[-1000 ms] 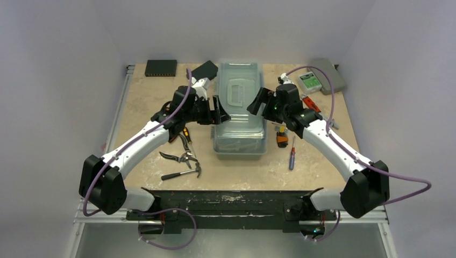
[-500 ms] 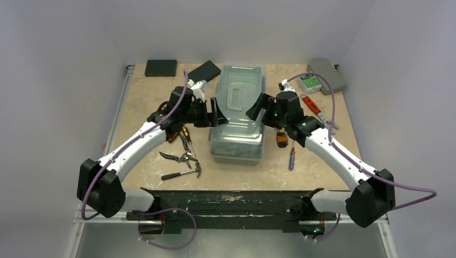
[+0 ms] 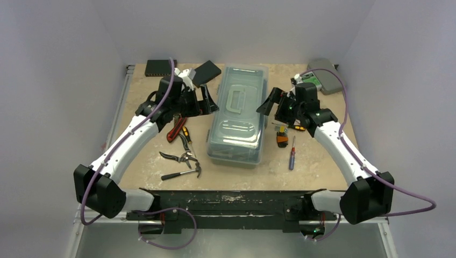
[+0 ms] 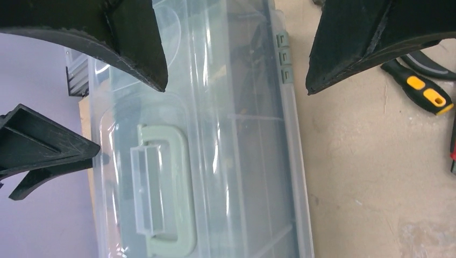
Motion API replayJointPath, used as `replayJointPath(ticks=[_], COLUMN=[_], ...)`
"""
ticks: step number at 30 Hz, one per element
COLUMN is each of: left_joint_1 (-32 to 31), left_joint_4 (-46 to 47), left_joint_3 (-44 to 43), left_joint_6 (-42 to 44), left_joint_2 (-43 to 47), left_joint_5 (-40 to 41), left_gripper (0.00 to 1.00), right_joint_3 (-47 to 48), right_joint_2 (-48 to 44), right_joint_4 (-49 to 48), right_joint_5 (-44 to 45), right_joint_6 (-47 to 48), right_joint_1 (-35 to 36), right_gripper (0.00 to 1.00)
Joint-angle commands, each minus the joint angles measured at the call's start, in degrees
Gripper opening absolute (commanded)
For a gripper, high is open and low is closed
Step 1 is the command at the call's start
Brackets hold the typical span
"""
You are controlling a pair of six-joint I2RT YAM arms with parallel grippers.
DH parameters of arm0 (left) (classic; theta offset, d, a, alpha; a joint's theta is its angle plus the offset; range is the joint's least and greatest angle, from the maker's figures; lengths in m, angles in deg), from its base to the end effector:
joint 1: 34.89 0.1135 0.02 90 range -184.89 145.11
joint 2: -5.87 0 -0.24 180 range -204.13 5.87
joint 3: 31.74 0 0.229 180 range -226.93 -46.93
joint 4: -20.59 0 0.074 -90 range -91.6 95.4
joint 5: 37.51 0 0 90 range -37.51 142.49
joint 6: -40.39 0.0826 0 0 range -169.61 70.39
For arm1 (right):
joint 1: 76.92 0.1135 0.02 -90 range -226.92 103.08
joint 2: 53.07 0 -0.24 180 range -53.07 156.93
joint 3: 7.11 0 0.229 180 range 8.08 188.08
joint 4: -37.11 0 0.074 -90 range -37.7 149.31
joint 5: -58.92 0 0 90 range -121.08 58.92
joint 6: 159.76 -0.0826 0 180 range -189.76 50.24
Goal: Pack the tool kit
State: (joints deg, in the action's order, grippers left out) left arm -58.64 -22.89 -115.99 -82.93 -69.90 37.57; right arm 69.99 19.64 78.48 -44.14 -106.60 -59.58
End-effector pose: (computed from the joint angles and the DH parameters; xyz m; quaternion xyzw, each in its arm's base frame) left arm 0.2784 -0.1457 0.2917 -0.0136 0.8814 -0.3199 0.3472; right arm 0.2812 0.1073 0.2673 0.1005 0.8848 0.2925 0.3485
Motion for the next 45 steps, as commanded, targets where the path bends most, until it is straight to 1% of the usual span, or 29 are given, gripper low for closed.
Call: replayJointPath(ticks=[1,3,6,8,9,14,17,22,24,26,29,30,31,32,33,34,35,37,38,39,42,45], left_joint_1=[0.2,-0.4,-2.0,-2.7,-2.8,-2.3,-0.9,0.4,1.2,1.9,2.2,2.2,2.1,2.2,2.3,2.3,2.5,2.6,2.7,2.7,2.7,2.7], left_joint_4=[-0.1,0.5,-1.5,-2.0,-1.9,-1.4,-0.3,-0.1,-0.3,-0.6,-1.0,-0.9,-0.8,-0.7,-0.6,-0.4,-0.3,0.5,0.9,1.4,2.1,2.7], left_joint_3=[-5.2,-6.8,-10.4,-11.4,-11.5,-11.1,-11.6,-14.5,-15.7,-16.8,-18.0,-18.1,-18.0,-17.9,-17.9,-17.8,-17.5,-17.1,-16.8,-16.6,-16.5,-16.2], left_joint_6=[0.6,1.3,2.5,2.6,2.1,1.3,1.0,1.7,1.7,1.8,2.3,2.3,2.4,2.5,2.7,2.8,2.7,2.6,2.5,2.5,2.3,2.0], left_joint_2=[-3.4,-5.6,-9.5,-11.5,-12.3,-15.4,-17.5,-20.7,-21.5,-22.2,-23.1,-23.2,-23.4,-23.5,-23.8,-24.1,-24.5,-24.8,-24.8,-24.9,-24.9,-24.9], left_joint_5=[2.3,1.7,2.4,3.0,3.0,4.4,2.5,1.7,1.5,1.3,0.9,0.8,0.7,0.8,0.9,0.9,0.8,0.4,0.1,-0.1,-0.9,-1.8], left_gripper=[0.97,0.97,0.98,0.99,0.99,0.98,0.93,0.89,0.87,0.85,0.83,0.82,0.81,0.81,0.80,0.80,0.80,0.79,0.79,0.79,0.79,0.79], right_joint_3=[-1.5,-4.3,-11.5,-15.5,-16.5,-17.4,-20.2,-22.5,-23.4,-23.2,-20.5,-20.5,-21.7,-23.7,-26.0,-27.7,-28.7,-29.0,-29.6,-30.4,-33.0,-34.6], right_joint_2=[-1.2,-1.8,-3.9,-4.8,-4.7,-2.8,-3.8,-4.6,-4.1,-3.6,-4.3,-4.5,-4.3,-3.9,-3.3,-3.1,-3.2,-3.1,-2.5,-1.6,3.7,11.3], right_joint_4=[-5.7,-10.3,-23.7,-32.3,-34.1,-33.2,-33.6,-34.3,-36.5,-36.8,-30.2,-30.4,-33.0,-37.6,-42.2,-46.3,-47.7,-45.7,-46.2,-48.8,-61.5,-77.1], right_joint_5=[-7.0,-9.8,-16.8,-18.8,-19.2,-22.4,-22.4,-19.0,-18.7,-18.8,-14.9,-16.8,-21.2,-26.8,-30.7,-32.3,-32.3,-30.9,-30.5,-30.8,-34.0,-36.2], right_joint_6=[0.4,-0.6,-5.0,-7.6,-7.8,-5.8,-5.5,-6.6,-8.5,-9.0,-5.9,-5.5,-7.6,-10.2,-13.0,-14.8,-14.5,-11.7,-11.4,-12.4,-18.7,-25.6], right_joint_1=[-5.8,-8.6,-13.0,-14.0,-14.1,-13.2,-11.0,-1.6,0.7,1.4,0.5,-1.0,-3.9,-8.3,-11.0,-13.0,-14.3,-15.1,-15.3,-15.4,-15.5,-15.4], right_gripper=[0.99,0.99,0.98,0.98,0.97,0.97,0.97,0.98,0.98,0.97,0.98,0.99,0.98,0.97,0.97,0.97,0.97,0.97,0.97,0.97,0.97,0.97])
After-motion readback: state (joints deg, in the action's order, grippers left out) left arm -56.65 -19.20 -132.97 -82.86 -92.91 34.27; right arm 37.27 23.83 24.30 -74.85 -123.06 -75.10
